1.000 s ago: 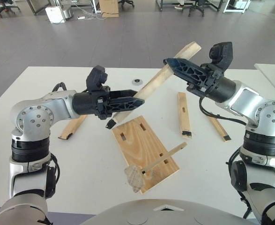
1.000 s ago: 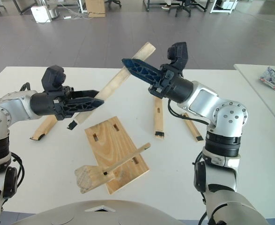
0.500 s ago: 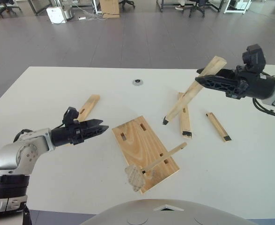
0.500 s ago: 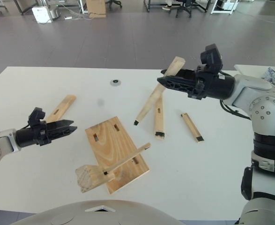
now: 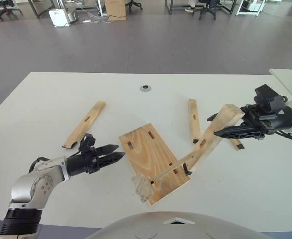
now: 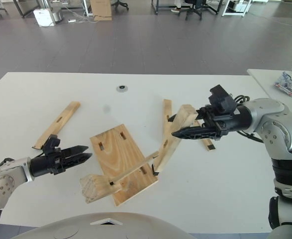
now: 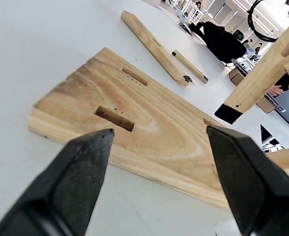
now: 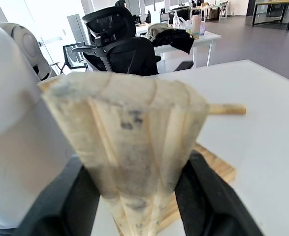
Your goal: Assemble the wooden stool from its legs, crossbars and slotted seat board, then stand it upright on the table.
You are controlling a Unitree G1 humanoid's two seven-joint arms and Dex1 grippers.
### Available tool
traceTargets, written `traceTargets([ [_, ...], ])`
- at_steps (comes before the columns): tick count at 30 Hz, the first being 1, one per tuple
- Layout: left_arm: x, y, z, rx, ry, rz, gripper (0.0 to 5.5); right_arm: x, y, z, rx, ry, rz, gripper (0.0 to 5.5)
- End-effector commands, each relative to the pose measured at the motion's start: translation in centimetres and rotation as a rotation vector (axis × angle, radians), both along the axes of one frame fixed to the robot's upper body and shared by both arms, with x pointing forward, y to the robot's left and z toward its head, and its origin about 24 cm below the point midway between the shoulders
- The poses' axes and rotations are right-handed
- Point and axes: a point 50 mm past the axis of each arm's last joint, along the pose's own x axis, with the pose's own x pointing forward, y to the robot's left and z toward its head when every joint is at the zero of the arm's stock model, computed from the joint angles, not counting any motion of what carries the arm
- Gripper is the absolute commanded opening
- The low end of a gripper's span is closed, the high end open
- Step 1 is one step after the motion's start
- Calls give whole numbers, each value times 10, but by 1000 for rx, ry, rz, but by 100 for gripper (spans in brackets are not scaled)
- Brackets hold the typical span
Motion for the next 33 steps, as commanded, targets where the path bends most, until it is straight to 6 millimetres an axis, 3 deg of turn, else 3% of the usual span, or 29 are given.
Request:
traceTargets([
  [1,7,4,3,37,-3,-19,347,-8,3,0,34,-62,30,207],
  [5,5,7,-1,46,9,-14,347,-10,5,-4,55,-68,47,207],
  [14,12,9,4,58,12,-52,347,-12,7,-35,42,-22,33,207],
  [18,13,10,1,60,15,-50,347,-23,14,-45,22,-3,136,207],
  [26,10,5,-3,46,20,-60,347,-12,17,-41,-49,-100,219,207],
  [33,3,11,-3,61,35,-45,347,-8,29,-17,-12,-169,195,207],
])
